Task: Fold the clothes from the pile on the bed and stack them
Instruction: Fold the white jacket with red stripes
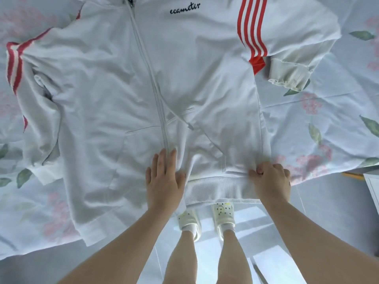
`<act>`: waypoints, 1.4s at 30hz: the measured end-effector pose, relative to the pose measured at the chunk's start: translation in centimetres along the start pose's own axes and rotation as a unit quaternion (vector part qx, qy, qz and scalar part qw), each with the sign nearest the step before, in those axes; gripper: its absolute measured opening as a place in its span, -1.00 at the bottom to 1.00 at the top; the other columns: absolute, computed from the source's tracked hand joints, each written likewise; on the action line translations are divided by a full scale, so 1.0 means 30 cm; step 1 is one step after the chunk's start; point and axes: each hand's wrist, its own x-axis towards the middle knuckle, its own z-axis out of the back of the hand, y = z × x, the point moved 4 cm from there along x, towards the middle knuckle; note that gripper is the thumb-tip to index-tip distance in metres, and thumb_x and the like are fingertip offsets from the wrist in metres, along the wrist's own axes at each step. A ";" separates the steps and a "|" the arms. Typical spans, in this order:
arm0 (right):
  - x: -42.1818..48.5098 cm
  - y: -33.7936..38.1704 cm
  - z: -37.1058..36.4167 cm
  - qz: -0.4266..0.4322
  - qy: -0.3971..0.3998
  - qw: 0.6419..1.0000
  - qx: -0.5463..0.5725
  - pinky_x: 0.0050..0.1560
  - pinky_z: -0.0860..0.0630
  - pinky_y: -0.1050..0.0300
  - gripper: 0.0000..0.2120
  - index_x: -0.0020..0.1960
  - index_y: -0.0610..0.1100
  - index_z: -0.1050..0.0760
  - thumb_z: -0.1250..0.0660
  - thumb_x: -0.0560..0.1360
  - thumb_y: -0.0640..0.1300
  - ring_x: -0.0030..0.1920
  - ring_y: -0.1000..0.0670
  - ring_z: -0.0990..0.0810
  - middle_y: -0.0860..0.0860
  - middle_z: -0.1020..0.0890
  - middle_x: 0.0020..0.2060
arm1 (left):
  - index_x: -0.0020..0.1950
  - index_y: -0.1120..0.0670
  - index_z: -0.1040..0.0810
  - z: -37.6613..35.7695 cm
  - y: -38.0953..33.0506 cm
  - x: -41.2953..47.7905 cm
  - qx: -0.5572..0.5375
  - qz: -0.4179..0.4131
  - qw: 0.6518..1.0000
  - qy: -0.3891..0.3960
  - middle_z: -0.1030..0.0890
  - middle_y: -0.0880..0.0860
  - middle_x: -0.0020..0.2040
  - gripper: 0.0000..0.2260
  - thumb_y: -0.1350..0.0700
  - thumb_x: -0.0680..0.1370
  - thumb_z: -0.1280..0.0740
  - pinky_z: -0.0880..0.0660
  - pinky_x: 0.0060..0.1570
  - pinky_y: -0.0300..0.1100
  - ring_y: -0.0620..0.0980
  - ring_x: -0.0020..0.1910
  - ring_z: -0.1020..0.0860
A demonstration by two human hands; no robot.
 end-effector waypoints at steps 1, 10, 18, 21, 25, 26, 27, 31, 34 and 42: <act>0.012 0.000 0.003 0.028 0.011 1.000 0.005 -0.03 -0.35 0.02 -0.86 -0.08 -0.20 -0.50 -0.31 0.51 -0.11 0.11 -0.22 -0.39 -0.11 -0.44 -0.10 | 0.53 0.01 -0.19 -0.004 -0.002 -0.006 -0.010 0.013 1.000 -0.004 -0.27 0.13 0.49 -0.40 -0.17 0.52 0.07 -0.21 0.37 0.11 0.16 0.48 -0.22; 0.040 -0.202 0.174 -0.011 0.015 0.992 0.128 -0.21 -0.36 0.02 -0.95 -0.10 -0.23 -0.35 -0.20 0.53 -0.25 -0.19 -0.18 -0.42 -0.11 -0.49 -0.26 | 0.55 -0.11 0.04 -0.021 -0.056 -0.045 0.042 0.052 0.996 0.061 0.02 -0.01 0.57 -0.52 -0.02 0.65 -0.02 0.04 0.47 0.01 -0.01 0.55 0.10; 0.082 -0.140 0.135 0.026 0.100 0.984 0.142 -0.08 -0.37 0.04 -0.59 0.28 -0.15 -0.34 -0.17 0.46 -0.37 -0.03 -0.13 -0.43 -0.11 -0.54 0.05 | 0.54 -0.16 0.20 -0.070 -0.111 -0.068 0.054 0.115 0.984 0.127 0.24 0.00 0.56 -0.45 -0.08 0.64 -0.03 0.05 0.48 0.01 0.05 0.54 0.21; 0.090 -0.116 0.152 0.022 0.085 0.994 0.058 0.02 -0.38 -0.02 -0.58 0.26 -0.16 -0.32 -0.14 0.43 -0.39 0.08 -0.20 -0.42 -0.14 -0.49 0.10 | 0.54 -0.16 0.13 -0.029 -0.116 -0.056 0.078 0.121 0.981 0.132 0.17 0.00 0.57 -0.45 0.01 0.63 -0.07 -0.02 0.47 0.00 0.06 0.54 0.15; 0.094 0.006 0.187 0.070 0.058 0.995 0.029 0.24 -0.28 -0.05 -0.52 0.37 -0.09 -0.25 -0.21 0.48 -0.27 0.27 -0.19 -0.32 -0.13 -0.34 0.31 | 0.54 -0.14 0.07 0.048 -0.168 0.001 0.067 0.109 0.986 0.110 0.15 -0.03 0.57 -0.44 -0.02 0.61 -0.12 -0.02 0.47 0.00 0.04 0.54 0.14; 0.102 0.048 0.205 0.086 0.051 0.994 0.046 0.25 -0.27 -0.06 -0.51 0.39 -0.08 -0.24 -0.22 0.48 -0.24 0.29 -0.19 -0.31 -0.13 -0.33 0.34 | 0.54 -0.14 0.09 0.068 -0.186 0.029 0.056 0.099 0.988 0.103 0.16 -0.04 0.57 -0.43 -0.04 0.61 -0.12 -0.01 0.47 -0.01 0.03 0.54 0.15; 0.118 0.088 0.222 0.097 0.047 0.992 0.066 0.27 -0.27 -0.07 -0.51 0.41 -0.07 -0.23 -0.22 0.50 -0.22 0.30 -0.19 -0.31 -0.13 -0.32 0.36 | 0.54 -0.14 0.11 0.088 -0.204 0.062 0.046 0.088 0.991 0.095 0.17 -0.04 0.57 -0.43 -0.05 0.62 -0.12 0.00 0.47 -0.01 0.02 0.54 0.15; 0.216 0.243 0.281 0.104 0.047 0.980 0.163 0.28 -0.35 -0.11 -0.54 0.41 -0.08 -0.26 -0.20 0.53 -0.19 0.31 -0.17 -0.35 -0.13 -0.35 0.34 | 0.55 -0.14 0.11 0.194 -0.266 0.232 0.012 0.054 0.997 0.053 0.15 -0.06 0.57 -0.43 -0.06 0.62 -0.12 0.00 0.47 -0.03 0.00 0.54 0.14; 0.300 0.349 0.332 0.082 0.038 0.961 0.260 0.05 -0.47 -0.01 -0.59 0.36 -0.06 -0.31 -0.20 0.53 -0.18 0.17 -0.14 -0.47 -0.06 -0.41 0.23 | 0.55 -0.13 0.09 0.273 -0.302 0.361 -0.005 0.028 0.999 0.034 0.12 -0.06 0.57 -0.44 -0.05 0.62 -0.12 -0.02 0.47 -0.03 0.00 0.55 0.11; 0.512 0.442 0.416 -0.084 0.024 0.859 0.505 -0.30 -0.34 0.19 -0.68 0.27 -0.34 -0.37 -0.17 0.55 -0.23 -0.34 0.03 -0.35 -0.01 -0.35 -0.33 | 0.55 -0.10 0.12 0.374 -0.367 0.625 -0.045 -0.040 0.997 0.052 0.12 -0.08 0.57 -0.41 -0.02 0.62 -0.13 -0.09 0.47 -0.03 -0.05 0.54 0.09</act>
